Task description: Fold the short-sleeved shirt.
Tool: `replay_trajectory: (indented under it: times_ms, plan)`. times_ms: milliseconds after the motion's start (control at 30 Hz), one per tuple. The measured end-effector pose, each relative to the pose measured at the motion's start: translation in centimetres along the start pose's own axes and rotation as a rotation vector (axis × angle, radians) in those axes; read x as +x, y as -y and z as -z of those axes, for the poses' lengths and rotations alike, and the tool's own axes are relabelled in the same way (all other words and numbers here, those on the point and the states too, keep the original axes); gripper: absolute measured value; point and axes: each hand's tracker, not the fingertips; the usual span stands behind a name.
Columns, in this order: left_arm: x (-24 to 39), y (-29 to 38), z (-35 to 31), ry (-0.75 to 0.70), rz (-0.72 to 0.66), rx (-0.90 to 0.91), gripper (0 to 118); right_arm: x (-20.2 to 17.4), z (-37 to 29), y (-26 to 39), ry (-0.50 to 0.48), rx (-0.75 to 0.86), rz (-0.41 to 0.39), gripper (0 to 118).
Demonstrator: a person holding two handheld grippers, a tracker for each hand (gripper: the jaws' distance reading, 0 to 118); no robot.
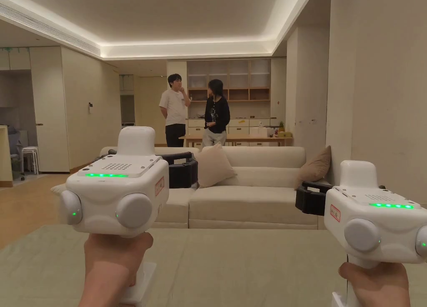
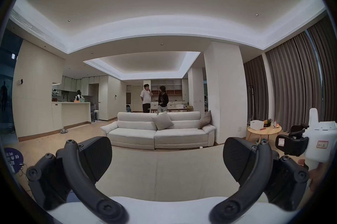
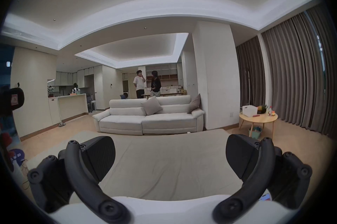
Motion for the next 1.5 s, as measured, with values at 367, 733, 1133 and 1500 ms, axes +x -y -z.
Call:
replay_trajectory:
  times_ms: [367, 733, 1133, 1500]
  plan:
    - [-1.4, 0.2, 0.2, -0.026, -0.041, -0.023, 117, -0.4, -0.5, -0.6, 0.010, 0.048, 0.006, 118]
    - [-1.4, -0.1, 0.4, -0.022, -0.049, -0.030, 117, 0.1, -0.3, -0.7, 0.016, 0.052, 0.038, 118]
    - [-1.2, 1.0, 0.0, 0.014, -0.071, -0.065, 112, 1.0, -0.6, -0.5, -0.055, 0.000, 0.099, 92]
    - [-1.2, 4.0, 1.0, -0.012, -0.051, -0.105, 0, 1.1, -0.4, 1.9, 0.015, -0.027, 0.052, 0]
